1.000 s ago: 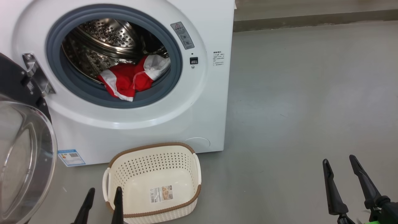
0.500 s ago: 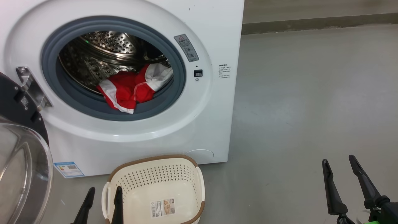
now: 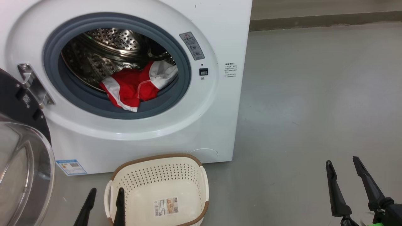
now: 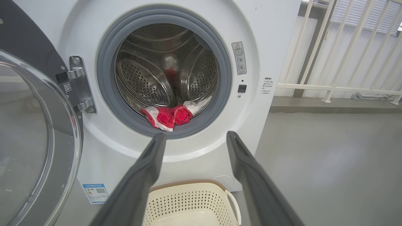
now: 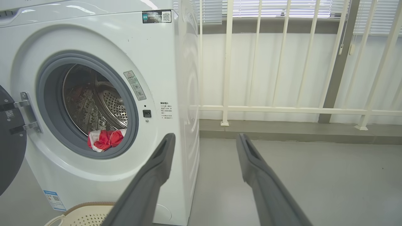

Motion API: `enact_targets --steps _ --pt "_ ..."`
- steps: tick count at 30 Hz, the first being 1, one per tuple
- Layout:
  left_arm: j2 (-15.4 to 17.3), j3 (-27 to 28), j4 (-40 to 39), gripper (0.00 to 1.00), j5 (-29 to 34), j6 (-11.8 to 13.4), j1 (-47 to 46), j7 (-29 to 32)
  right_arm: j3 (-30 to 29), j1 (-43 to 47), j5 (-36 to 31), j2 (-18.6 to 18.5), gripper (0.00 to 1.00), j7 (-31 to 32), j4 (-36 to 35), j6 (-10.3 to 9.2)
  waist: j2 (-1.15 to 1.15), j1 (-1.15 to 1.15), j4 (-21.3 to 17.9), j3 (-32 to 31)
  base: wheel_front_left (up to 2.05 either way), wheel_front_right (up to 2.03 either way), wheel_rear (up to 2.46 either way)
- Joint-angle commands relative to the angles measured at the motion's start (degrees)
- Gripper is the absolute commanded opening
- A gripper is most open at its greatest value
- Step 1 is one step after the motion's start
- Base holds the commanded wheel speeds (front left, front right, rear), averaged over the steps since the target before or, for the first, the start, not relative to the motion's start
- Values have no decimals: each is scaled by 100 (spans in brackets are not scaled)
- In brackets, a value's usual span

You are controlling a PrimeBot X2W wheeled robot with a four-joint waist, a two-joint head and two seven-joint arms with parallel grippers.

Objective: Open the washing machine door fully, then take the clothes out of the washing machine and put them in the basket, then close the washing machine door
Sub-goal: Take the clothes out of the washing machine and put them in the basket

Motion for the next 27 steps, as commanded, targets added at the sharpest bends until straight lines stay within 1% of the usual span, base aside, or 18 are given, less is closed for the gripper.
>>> enact_targets --steps 1,10,18,27 --pt "52 203 -159 100 58 62 -255 -70 136 -157 -20 -97 100 -12 -152 28 0 0 8 9 0 0 0" --pt "14 263 -132 100 69 254 -287 -14 168 -197 -20 -97 100 -23 -139 28 0 0 31 98 0 0 0" --pt "1 253 -106 100 92 330 -362 -1 183 -249 -28 -97 100 -34 -174 28 0 0 52 254 0 0 0" --pt "-65 233 -15 100 62 363 -600 1 232 -412 -58 -97 100 -45 -203 28 0 0 98 574 0 0 0"
